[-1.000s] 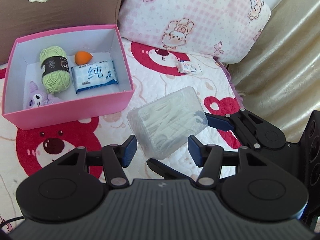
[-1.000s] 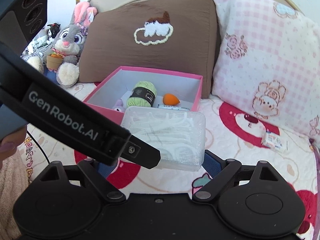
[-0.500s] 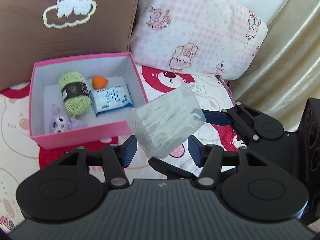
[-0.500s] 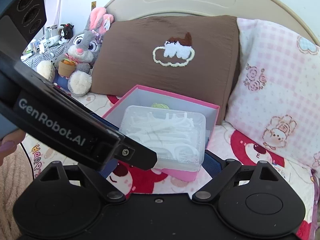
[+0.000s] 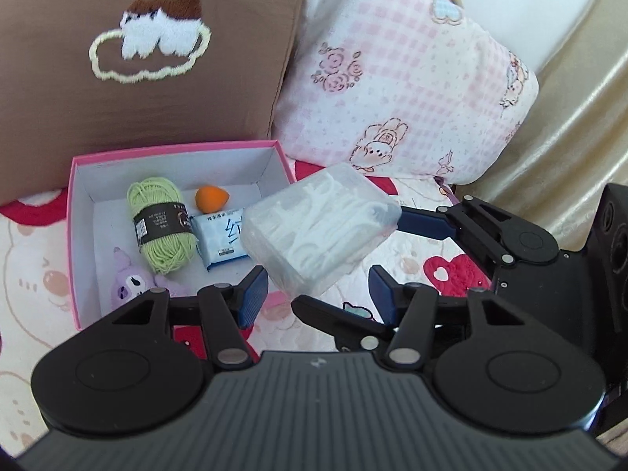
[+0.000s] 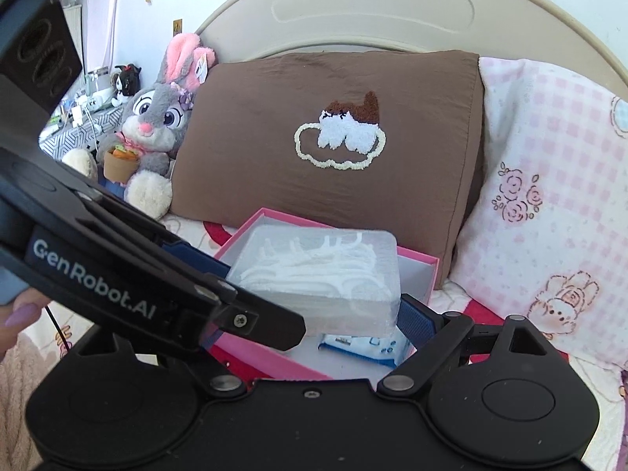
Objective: Organize objects
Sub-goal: 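Lower the floss-pick case into the box and open the left gripper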
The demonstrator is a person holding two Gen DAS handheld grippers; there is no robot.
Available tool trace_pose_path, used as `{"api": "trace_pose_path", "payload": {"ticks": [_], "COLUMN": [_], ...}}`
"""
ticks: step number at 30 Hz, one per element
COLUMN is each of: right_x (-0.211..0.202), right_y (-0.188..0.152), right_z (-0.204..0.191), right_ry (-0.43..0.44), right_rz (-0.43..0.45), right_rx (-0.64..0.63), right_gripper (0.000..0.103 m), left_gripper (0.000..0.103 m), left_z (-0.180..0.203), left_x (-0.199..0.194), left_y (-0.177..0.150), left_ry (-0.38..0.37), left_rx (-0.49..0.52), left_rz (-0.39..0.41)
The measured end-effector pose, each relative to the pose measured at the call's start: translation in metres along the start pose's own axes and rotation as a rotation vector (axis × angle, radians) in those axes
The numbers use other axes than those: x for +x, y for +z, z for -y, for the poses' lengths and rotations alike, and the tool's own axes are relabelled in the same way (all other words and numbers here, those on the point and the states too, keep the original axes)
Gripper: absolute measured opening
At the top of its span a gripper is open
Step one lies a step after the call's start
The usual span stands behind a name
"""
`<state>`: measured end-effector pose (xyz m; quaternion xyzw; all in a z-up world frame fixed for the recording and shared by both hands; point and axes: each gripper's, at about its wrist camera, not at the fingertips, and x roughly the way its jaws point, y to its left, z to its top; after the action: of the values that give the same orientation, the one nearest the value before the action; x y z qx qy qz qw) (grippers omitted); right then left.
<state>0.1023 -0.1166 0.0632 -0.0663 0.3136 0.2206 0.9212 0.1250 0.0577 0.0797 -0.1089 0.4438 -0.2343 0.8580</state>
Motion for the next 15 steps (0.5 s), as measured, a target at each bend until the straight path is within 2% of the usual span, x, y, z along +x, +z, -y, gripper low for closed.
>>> {"api": "trace_pose_path", "payload": {"ticks": [5,6,7,9,12,15], "right_x": [0.029,0.035,0.044,0.06,0.082,0.094], "right_y": [0.001,0.002,0.002,0.001,-0.006,-0.014], "right_z": [0.013,0.017,0.02,0.019,0.015,0.015], "right_ry": [0.026,0.064,0.112,0.12,0.137,0.136], "right_rz": [-0.037,-0.051,-0.076,-0.111,-0.151,-0.161], "right_rx": [0.024,0.044,0.07,0.083,0.076,0.089], "right_gripper": [0.093,0.087,0.083,0.08,0.076,0.076], "left_gripper": [0.054,0.054,0.059,0.054,0.054,0.054], "left_z": [-0.015,-0.019,-0.022,-0.026,-0.045,-0.055], "left_x": [0.028,0.035,0.042,0.053,0.072,0.078], "left_y": [0.013,0.015,0.016,0.016,0.014,0.008], "left_ry": [0.005,-0.048,-0.092,-0.067,-0.13,-0.091], "left_rx": [-0.037,-0.053,-0.078,-0.074,-0.159,-0.168], "left_rz": [-0.025,-0.038,-0.058,-0.047,-0.091,-0.092]}}
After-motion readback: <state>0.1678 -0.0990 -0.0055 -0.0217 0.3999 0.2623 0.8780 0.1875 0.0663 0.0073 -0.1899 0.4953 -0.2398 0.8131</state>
